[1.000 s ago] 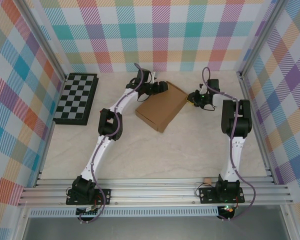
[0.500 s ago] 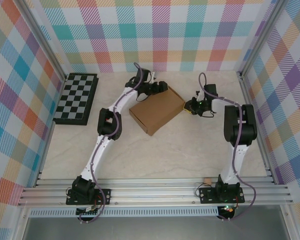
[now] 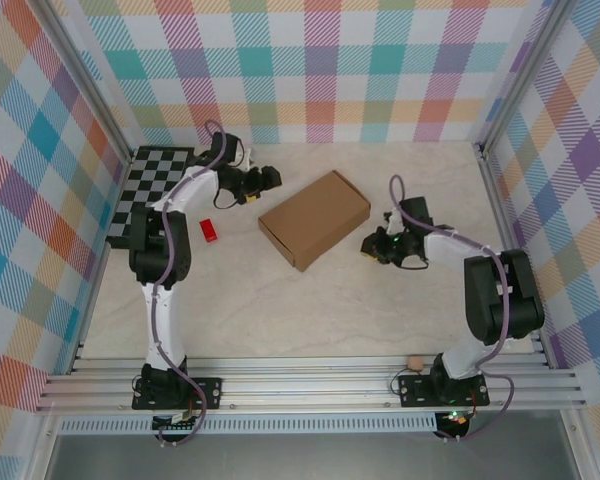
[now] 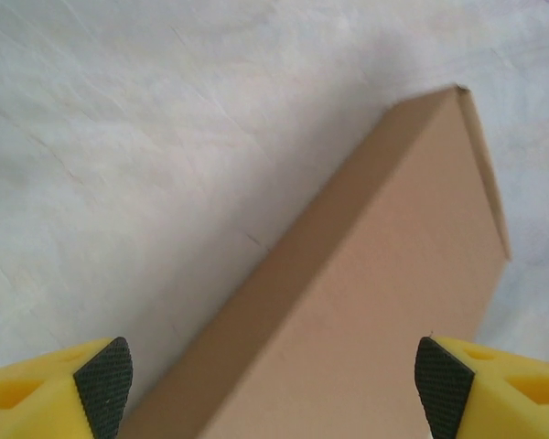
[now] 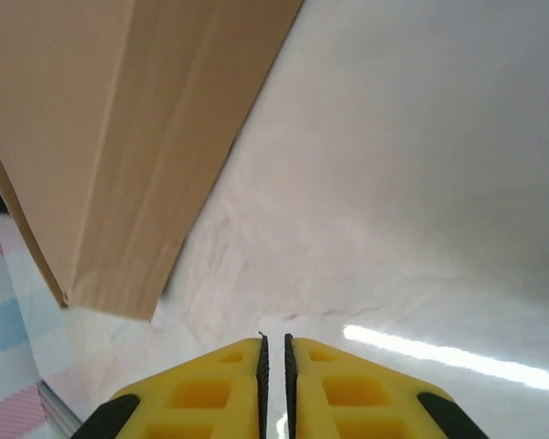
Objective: Fold the paper box
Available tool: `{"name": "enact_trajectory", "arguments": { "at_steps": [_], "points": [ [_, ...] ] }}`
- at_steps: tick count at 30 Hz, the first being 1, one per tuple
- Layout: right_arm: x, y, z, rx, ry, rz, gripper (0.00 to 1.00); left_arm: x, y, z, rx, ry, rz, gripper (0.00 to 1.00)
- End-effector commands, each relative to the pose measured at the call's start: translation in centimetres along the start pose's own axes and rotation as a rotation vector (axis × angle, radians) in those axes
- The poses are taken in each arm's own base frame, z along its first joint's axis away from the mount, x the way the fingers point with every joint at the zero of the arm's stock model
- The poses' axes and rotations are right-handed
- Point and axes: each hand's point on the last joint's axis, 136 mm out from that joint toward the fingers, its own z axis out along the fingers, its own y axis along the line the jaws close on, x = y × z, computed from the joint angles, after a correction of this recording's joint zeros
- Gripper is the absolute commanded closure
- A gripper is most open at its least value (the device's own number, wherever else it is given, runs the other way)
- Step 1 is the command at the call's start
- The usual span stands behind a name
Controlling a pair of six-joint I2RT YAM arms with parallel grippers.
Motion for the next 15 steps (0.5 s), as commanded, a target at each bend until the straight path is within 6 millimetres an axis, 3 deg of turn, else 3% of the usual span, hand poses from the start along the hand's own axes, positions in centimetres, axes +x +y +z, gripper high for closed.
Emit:
{"name": "enact_trajectory", "arguments": {
  "at_steps": [1, 6, 11, 15],
  "points": [
    [0.3, 2.9, 2.2, -0.052, -0.034, -0.006, 0.86, 2.2, -0.8, 2.0, 0.055, 0.053, 0.051, 0.17],
    [2.5, 6.0, 6.2, -0.052, -0.006, -0.036, 0.87, 3.1, 0.7, 2.9, 0.015, 0.086, 0.068, 0.18],
    [4.6, 7.2, 9.0, -0.06, -0.005, -0.023, 0.87, 3.4, 1.7, 3.3, -0.019, 0.112, 0.076, 0.18],
    [4.7, 7.7, 10.6, -0.086, -0.013, -0.012, 0.87, 4.6, 2.1, 3.6, -0.024, 0.116, 0.022, 0.19]
  ]
}}
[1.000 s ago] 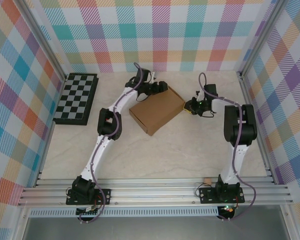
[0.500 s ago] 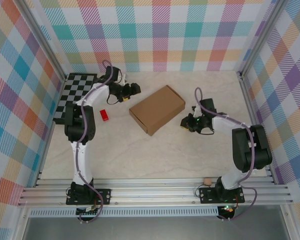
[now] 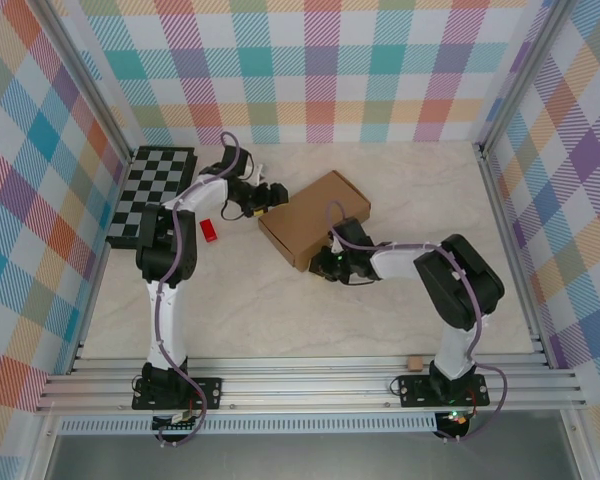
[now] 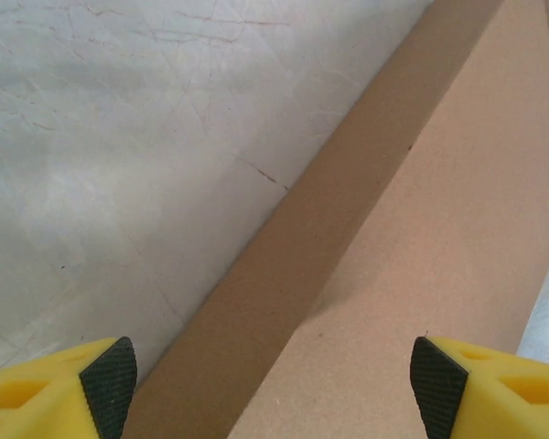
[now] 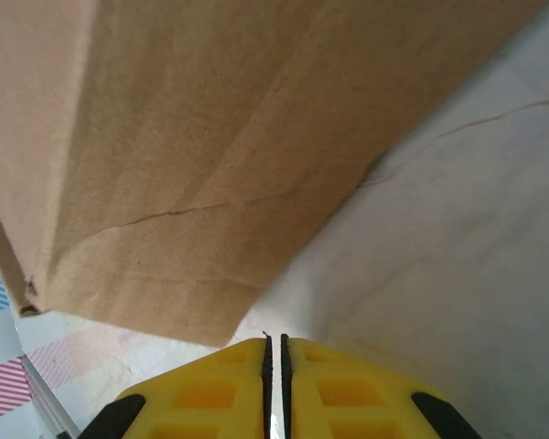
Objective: Fold the paper box
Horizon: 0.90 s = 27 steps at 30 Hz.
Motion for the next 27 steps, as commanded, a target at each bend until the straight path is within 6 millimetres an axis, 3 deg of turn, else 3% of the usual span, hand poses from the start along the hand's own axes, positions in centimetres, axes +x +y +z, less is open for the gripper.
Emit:
{"name": "enact_trajectory", "arguments": {
  "at_steps": [1, 7, 13, 16, 22, 27],
  "points": [
    [-2.0, 1.5, 1.0, -0.056, -0.077, 0.038, 0.87, 1.4, 0.5, 0.4, -0.015, 0.014, -0.035, 0.2],
    [-3.2, 2.4, 2.4, -0.124, -0.132, 0.119, 0.88, 4.1, 0.3, 2.4, -0.033, 0.043, -0.078, 0.21],
    [-3.7, 5.9, 3.1, -0.246, -0.225, 0.222, 0.89, 7.1, 0.2, 3.9, -0.047, 0.041, -0.197, 0.21],
    [-3.7, 7.6, 3.8, -0.306, -0.252, 0.276, 0.9, 7.3, -0.7, 4.5, -0.037, 0.028, -0.2, 0.21],
    [-2.5, 6.7, 5.4, -0.27, -0.313, 0.515, 0.97, 6.6, -1.7, 4.9, -0.057, 0.006, -0.209, 0.21],
    [-1.6, 8.8, 5.2, -0.271, -0.272, 0.525, 0.97, 6.0, -1.4, 4.3, -0.101, -0.028, -0.213, 0.21]
  ]
}}
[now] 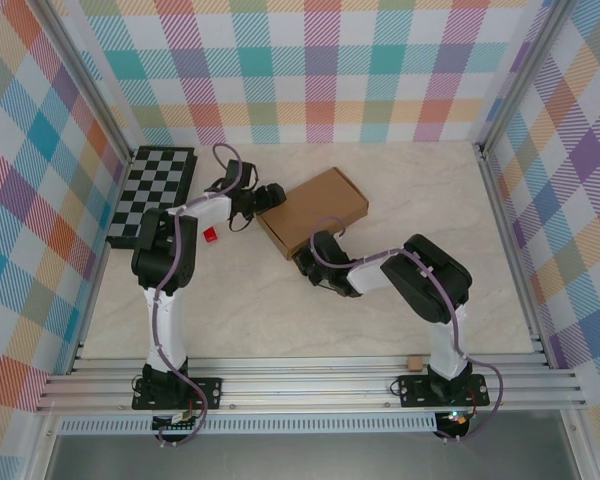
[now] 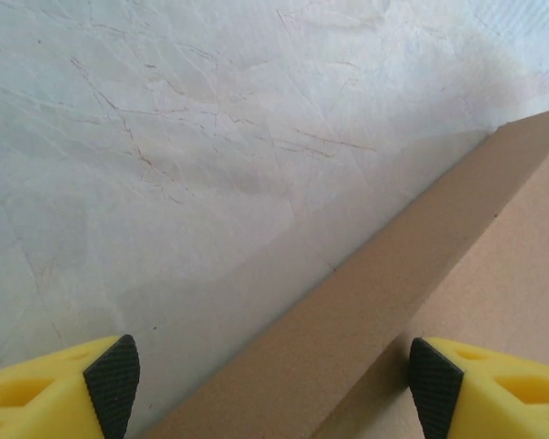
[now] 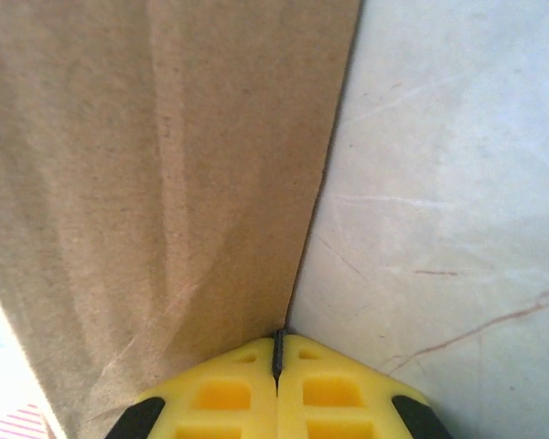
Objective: Fold the paper box
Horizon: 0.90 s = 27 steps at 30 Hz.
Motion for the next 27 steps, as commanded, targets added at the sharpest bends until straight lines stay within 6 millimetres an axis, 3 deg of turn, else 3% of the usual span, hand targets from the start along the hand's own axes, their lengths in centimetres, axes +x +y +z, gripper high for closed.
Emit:
{"name": "enact_trajectory", "arguments": {
  "at_steps": [1, 5, 8, 18, 21, 23, 25, 27],
  "points": [
    [3.6, 4.2, 0.5, -0.106, 0.091, 0.077, 0.97, 8.7, -2.2, 0.8, -0.025, 0.267, -0.076, 0.21],
    [3.8, 4.8, 0.3, -0.105, 0.11, 0.117, 0.98, 8.6, -2.5, 1.2, -0.008, 0.267, -0.087, 0.21],
    [4.2, 5.4, -0.3, -0.051, 0.128, 0.05, 0.94, 8.0, -2.7, 1.5, -0.025, 0.295, -0.045, 0.21],
    [0.8, 3.9, -7.5, 0.09, -0.034, -0.216, 0.81, 0.7, -2.2, 2.5, -0.013, 0.308, 0.11, 0.18],
    [0.4, 4.3, -10.2, 0.146, -0.039, -0.376, 0.79, -1.3, -2.3, 2.4, -0.013, 0.288, 0.15, 0.17],
    [-0.8, 4.8, -12.7, 0.19, -0.09, -0.532, 0.77, -3.3, -2.6, 1.4, -0.006, 0.252, 0.152, 0.15],
    [-3.5, 5.6, -16.1, 0.261, -0.174, -0.731, 0.65, -6.1, -3.0, -0.6, -0.007, 0.192, 0.148, 0.13],
    [-6.6, 6.5, -19.1, 0.306, -0.238, -0.907, 0.56, -8.4, -3.4, -3.2, -0.009, 0.136, 0.153, 0.0]
  ]
}}
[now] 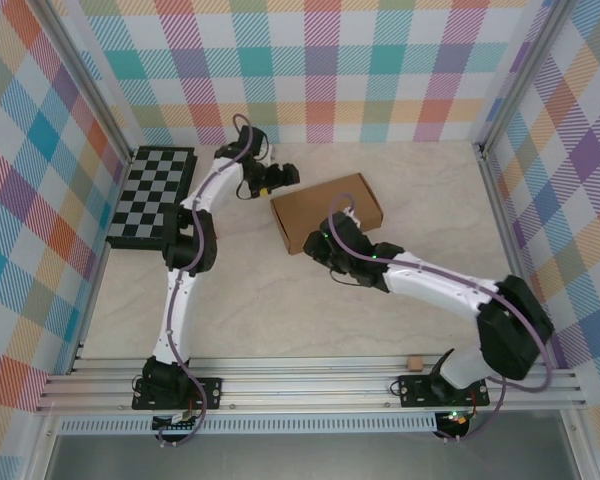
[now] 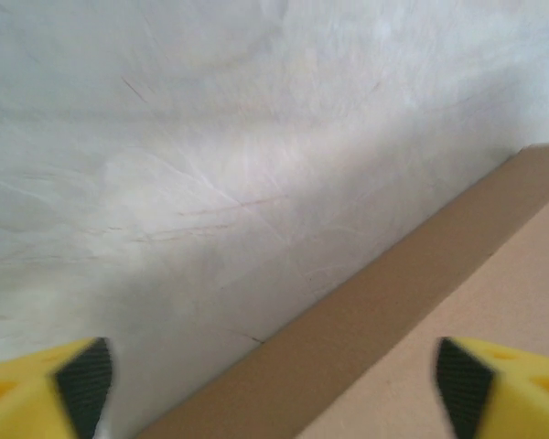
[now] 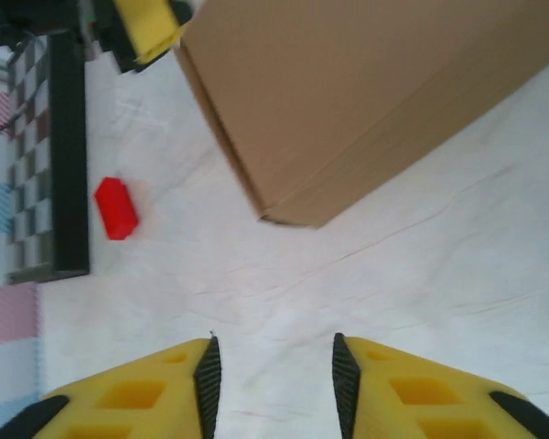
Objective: Fold the paper box
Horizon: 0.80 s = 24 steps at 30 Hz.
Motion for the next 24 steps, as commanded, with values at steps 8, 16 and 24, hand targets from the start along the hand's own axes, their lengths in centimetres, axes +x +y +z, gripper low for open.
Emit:
{"name": "enact_trajectory", "arguments": {
  "at_steps": [8, 16, 24],
  "points": [
    [-15.1, -14.6, -9.7, 0.337, -0.426, -0.692, 0.04, -0.1, 2.9, -15.8, -0.198, -0.313, 0.015, 0.0],
    [-15.6, -25.5, -5.2, 0.39, -0.408, -0.387, 0.02, 11.3, 11.3, -21.7, -0.4, -0.741, -0.018, 0.0],
    [-16.2, -24.9, -3.8, 0.281, -0.485, -0.439, 0.0, 14.3, 15.4, -22.0, -0.54, -0.869, 0.113, 0.0]
  ]
}}
